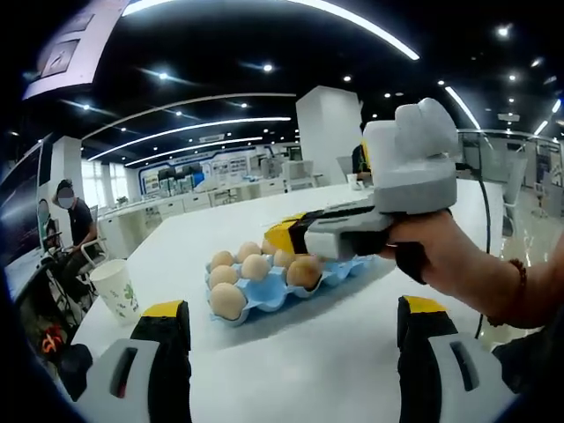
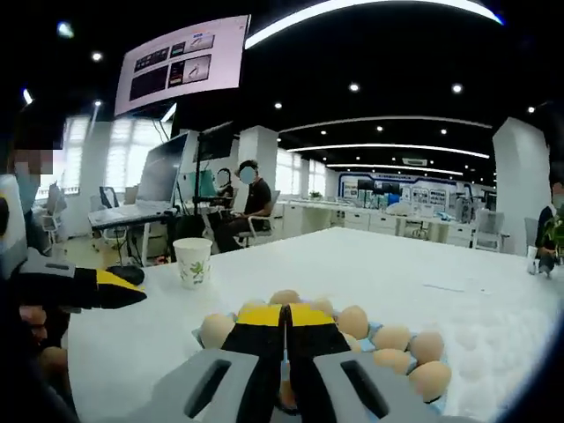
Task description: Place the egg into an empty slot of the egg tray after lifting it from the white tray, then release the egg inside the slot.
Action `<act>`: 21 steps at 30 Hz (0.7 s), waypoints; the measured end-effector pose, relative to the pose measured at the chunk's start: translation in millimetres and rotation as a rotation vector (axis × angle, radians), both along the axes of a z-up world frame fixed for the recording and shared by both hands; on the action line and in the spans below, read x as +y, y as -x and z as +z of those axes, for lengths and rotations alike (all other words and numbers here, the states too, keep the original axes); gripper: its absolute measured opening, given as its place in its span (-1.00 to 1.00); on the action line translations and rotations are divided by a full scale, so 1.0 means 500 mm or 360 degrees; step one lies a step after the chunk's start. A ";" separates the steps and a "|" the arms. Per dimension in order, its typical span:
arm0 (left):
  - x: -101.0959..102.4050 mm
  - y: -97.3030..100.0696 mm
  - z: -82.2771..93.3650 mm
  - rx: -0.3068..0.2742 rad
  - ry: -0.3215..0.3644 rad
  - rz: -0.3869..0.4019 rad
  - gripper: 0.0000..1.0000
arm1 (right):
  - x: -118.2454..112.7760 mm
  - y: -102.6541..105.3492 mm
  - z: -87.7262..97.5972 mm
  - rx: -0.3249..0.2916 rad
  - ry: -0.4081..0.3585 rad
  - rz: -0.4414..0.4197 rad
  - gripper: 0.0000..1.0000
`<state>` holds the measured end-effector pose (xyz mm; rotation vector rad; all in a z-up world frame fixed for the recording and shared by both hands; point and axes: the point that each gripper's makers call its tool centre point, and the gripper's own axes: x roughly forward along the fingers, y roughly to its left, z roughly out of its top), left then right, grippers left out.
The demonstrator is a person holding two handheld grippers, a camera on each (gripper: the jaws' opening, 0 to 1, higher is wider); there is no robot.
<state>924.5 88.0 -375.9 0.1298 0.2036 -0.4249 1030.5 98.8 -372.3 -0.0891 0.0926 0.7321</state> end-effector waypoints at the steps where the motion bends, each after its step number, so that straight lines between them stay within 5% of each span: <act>1: -0.008 -0.006 0.001 -0.0025 -0.0001 -0.0029 1.00 | 0.000 -0.005 -0.016 0.0058 0.0022 -0.0008 -0.99; 5: -0.003 -0.019 -0.019 0.0029 -0.0027 -0.0039 1.00 | -0.010 -0.012 -0.048 0.0134 0.0027 0.0018 -0.99; 7: 0.004 -0.016 -0.028 0.0047 -0.0022 -0.0034 1.00 | -0.014 -0.015 -0.034 0.0129 -0.0079 0.0008 -0.99; 21: 0.021 -0.018 -0.020 0.0046 -0.0045 0.0007 1.00 | -0.022 0.003 -0.027 0.0160 -0.0052 0.0009 -0.76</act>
